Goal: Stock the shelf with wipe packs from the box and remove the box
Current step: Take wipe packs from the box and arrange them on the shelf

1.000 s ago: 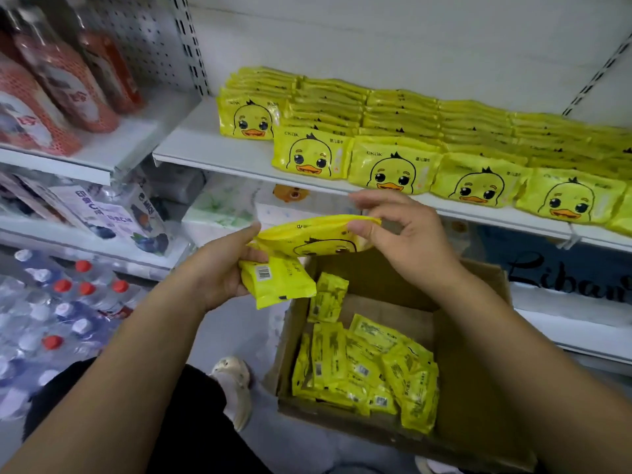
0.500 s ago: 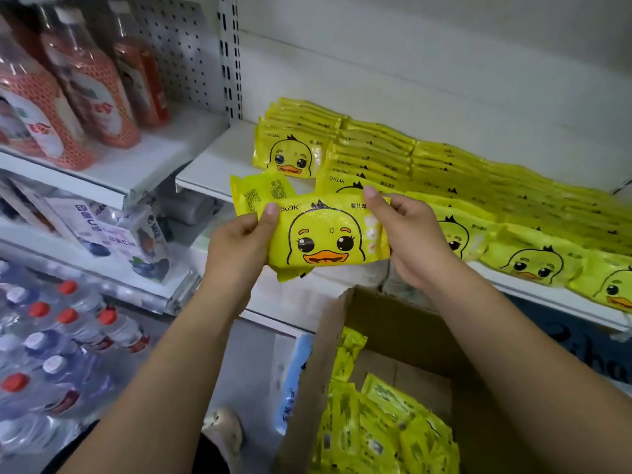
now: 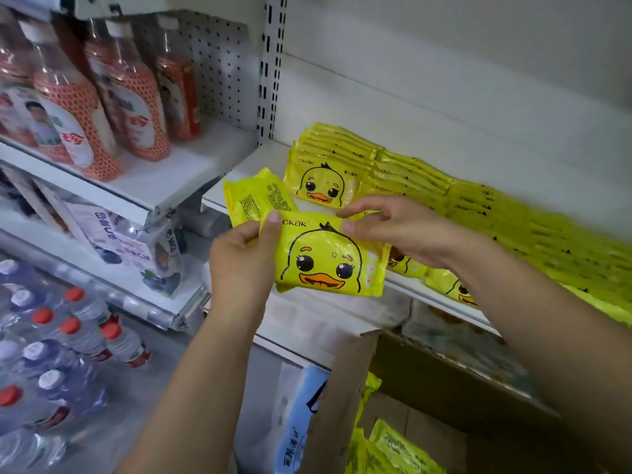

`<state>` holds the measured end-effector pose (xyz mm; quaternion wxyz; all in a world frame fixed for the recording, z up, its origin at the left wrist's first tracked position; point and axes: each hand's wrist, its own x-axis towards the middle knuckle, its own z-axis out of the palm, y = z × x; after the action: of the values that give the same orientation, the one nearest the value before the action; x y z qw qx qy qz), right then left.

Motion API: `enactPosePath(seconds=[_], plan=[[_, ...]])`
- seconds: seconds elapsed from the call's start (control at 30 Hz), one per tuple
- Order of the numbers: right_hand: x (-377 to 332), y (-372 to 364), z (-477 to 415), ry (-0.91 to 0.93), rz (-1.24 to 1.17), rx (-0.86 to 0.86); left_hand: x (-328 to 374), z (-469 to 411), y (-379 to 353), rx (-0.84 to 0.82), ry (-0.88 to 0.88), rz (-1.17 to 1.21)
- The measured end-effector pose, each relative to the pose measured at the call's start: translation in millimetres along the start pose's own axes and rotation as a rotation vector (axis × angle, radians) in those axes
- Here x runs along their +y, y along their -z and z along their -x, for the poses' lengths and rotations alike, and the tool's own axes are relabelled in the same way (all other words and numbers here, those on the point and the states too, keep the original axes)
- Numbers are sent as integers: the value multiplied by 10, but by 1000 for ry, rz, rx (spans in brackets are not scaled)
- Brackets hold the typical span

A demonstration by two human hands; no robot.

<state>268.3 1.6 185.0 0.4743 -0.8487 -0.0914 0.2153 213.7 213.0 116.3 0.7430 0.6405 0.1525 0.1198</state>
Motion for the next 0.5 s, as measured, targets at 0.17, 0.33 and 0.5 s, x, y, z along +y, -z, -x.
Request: enactPosePath(seconds=[0.17,0.33,0.5], plan=[[-213,-119,-390,9,405,-172,7,-34,55,60,49,-22],[-387,49,-765,76,434,-77,-26,-143,230,316,327,205],[-412,110,-1202,178,544,258,-52,-197,315,371,446,336]])
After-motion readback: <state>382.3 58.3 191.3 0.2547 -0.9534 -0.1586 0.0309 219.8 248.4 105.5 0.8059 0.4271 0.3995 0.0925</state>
